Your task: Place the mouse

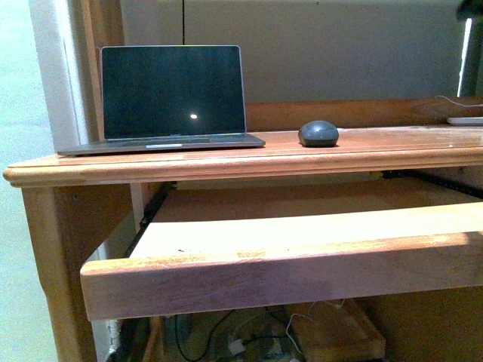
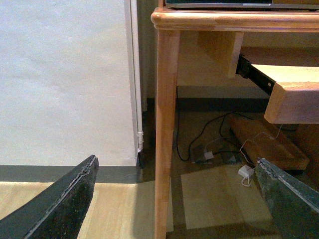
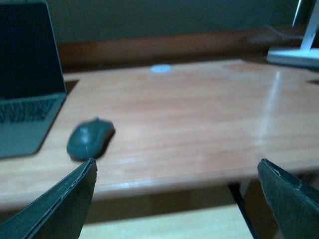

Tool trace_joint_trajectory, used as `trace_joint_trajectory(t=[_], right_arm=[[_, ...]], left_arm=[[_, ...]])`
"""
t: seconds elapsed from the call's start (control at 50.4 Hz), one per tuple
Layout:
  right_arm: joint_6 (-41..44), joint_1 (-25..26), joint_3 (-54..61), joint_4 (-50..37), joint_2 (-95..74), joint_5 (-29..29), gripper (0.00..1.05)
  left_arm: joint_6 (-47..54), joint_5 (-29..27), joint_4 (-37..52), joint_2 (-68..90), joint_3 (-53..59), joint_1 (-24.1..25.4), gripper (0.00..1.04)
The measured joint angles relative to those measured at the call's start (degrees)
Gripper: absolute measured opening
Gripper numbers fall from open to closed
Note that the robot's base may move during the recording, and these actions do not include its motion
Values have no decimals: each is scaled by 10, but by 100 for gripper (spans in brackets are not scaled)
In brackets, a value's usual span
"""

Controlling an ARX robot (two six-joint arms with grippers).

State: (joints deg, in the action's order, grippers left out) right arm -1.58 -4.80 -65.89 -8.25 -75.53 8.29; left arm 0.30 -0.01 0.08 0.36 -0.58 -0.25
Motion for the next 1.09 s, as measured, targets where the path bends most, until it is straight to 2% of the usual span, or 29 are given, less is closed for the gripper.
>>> trace_joint_trajectory(t=[0.079, 0.159, 0.397, 0.615, 1.092], right_arm=[[18, 23, 85, -25, 55, -36, 97], [32, 32, 221, -36, 112, -45, 97], [40, 4, 401, -98, 129, -7, 97], [25, -37, 403, -144, 74, 31, 97], [0, -127, 274, -157, -51, 105, 97]], left_arm=[[0, 0, 0, 0, 0, 0, 97], [0, -2, -1, 0, 0, 0, 97], [0, 0, -1, -1, 0, 0, 97], [0, 0, -1, -1, 0, 0, 97], [0, 0, -1, -1, 0, 0, 97]])
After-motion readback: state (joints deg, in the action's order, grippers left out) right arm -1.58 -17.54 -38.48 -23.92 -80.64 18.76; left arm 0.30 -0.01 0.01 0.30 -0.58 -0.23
